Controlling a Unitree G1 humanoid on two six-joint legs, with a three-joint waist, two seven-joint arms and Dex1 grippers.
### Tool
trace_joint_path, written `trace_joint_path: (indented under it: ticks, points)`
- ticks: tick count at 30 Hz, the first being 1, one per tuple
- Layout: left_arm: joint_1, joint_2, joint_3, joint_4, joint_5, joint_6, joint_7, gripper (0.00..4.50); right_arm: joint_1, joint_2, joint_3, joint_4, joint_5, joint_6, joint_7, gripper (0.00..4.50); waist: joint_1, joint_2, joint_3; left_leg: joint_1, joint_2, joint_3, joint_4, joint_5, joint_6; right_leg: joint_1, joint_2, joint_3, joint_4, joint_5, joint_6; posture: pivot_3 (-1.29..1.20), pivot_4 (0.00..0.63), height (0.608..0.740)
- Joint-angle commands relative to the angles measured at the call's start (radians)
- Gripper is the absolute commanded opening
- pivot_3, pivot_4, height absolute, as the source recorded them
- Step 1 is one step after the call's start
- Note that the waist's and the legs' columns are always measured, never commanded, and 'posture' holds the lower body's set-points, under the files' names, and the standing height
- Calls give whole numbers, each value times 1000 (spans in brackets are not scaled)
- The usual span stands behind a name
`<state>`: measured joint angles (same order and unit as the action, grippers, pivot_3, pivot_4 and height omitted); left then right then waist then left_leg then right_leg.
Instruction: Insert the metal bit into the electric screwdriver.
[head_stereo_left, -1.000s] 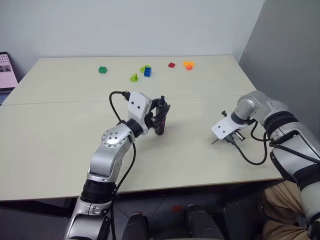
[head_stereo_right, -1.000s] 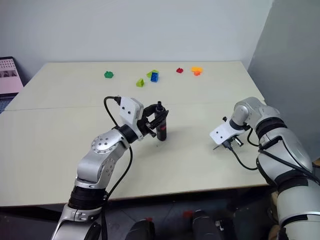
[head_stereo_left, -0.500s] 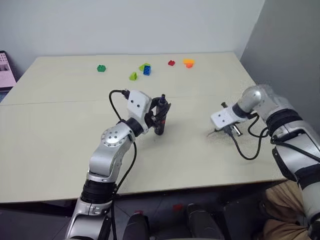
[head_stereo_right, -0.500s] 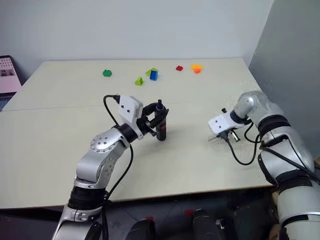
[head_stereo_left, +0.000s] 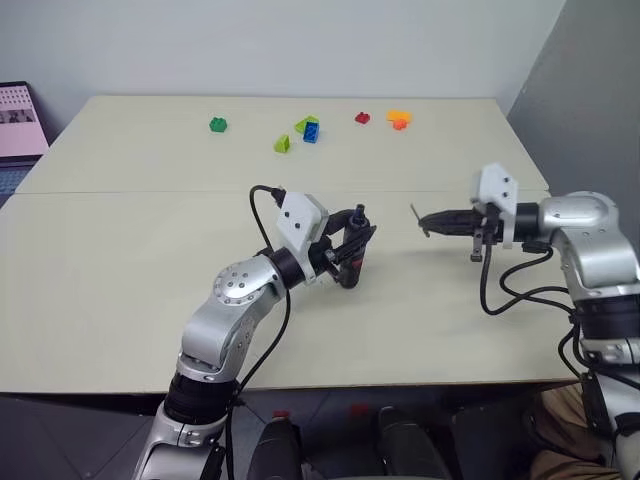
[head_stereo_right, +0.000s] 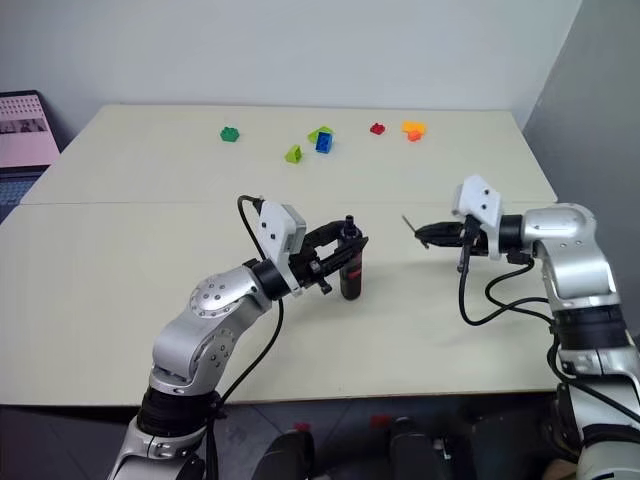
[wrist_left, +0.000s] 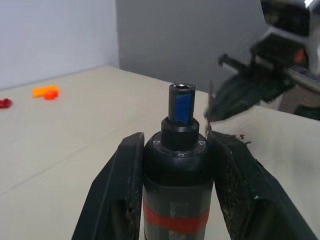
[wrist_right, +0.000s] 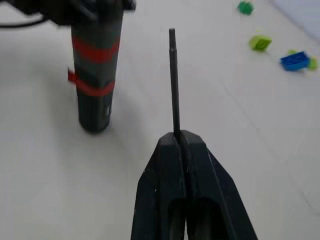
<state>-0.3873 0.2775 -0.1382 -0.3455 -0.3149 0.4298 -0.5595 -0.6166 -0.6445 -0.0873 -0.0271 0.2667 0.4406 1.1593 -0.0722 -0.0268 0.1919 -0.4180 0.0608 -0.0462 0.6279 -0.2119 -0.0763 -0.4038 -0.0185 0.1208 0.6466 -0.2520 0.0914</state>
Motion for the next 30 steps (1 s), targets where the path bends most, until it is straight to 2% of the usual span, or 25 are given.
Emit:
trace_joint_path:
  ticks: [1,9,18,23,30]
  points:
    - [5,-18,-7,3,56,-135,20,1615,30,47,-77,-156,115,132,-134,0,-1,0,0,0,0,0,0,0,0,0,0,0,0,0,0,0,150,740]
    - [31,-82,11,67,114,-225,110,1615,-4,157,-100,-248,234,205,-324,0,0,0,0,0,-1,2,2,3,3,0,0,3,-1,0,-2,0,150,740]
    - [40,-137,16,58,147,-216,212,1615,-67,238,-37,-280,264,209,-440,0,0,0,0,0,0,2,1,3,3,-1,0,2,-1,3,2,0,150,740]
    - [32,-156,4,60,174,-215,252,1614,-95,280,-9,-286,287,222,-476,0,0,0,0,-1,0,2,1,3,3,-1,1,2,0,2,2,0,150,740]
    - [23,-167,-6,58,176,-204,252,1614,-102,278,0,-277,325,227,-475,0,12,0,0,-1,0,2,1,3,3,-1,1,2,-1,3,2,0,150,740]
